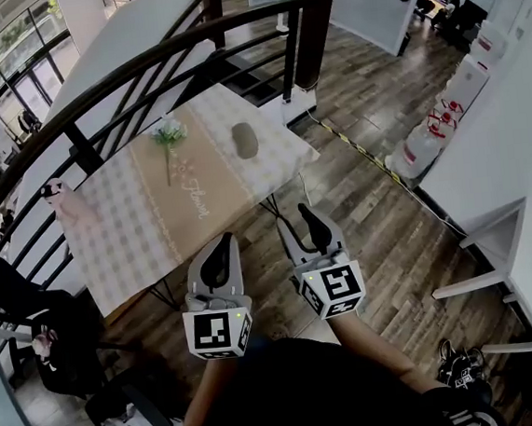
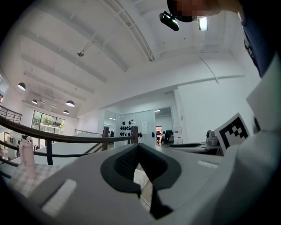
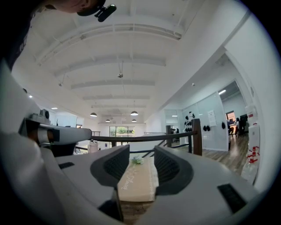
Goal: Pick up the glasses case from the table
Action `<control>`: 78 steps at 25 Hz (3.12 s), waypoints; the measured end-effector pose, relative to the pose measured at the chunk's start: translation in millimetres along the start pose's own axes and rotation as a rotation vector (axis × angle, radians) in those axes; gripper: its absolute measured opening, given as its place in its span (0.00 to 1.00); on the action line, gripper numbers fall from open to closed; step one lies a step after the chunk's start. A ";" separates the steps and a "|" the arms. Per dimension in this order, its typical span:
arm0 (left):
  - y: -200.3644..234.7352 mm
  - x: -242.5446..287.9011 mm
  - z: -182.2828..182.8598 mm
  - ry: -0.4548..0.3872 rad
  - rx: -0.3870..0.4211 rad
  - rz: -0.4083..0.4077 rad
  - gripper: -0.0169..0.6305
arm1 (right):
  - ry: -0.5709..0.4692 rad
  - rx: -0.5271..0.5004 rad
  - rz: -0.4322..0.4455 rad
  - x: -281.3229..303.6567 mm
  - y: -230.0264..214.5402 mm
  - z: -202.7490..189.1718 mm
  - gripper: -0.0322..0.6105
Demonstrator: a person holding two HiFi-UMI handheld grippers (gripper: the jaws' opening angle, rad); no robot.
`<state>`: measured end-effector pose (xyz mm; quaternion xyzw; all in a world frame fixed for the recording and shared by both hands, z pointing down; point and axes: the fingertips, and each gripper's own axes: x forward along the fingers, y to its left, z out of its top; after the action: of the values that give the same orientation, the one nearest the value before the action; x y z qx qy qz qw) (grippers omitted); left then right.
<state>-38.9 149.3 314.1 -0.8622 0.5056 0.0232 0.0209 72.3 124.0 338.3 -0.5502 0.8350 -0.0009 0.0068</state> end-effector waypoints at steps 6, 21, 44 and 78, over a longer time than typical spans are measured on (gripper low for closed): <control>0.4 4.7 -2.0 -0.001 -0.005 0.002 0.04 | 0.011 0.002 0.004 3.4 -4.2 -4.8 0.27; 8.3 30.8 -12.6 0.030 -0.014 -0.010 0.04 | 0.040 0.009 0.000 22.2 -19.4 -15.9 0.27; 105.8 196.7 -42.5 0.076 -0.048 -0.017 0.04 | 0.097 -0.011 -0.033 194.4 -97.8 -40.2 0.27; 213.8 331.0 -111.7 0.221 -0.155 -0.074 0.04 | 0.322 0.005 -0.091 347.3 -132.0 -115.5 0.27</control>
<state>-62.0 -249.9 402.6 -0.8766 0.4693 -0.0337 -0.1009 55.2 -247.8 451.4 -0.5801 0.7996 -0.0915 -0.1256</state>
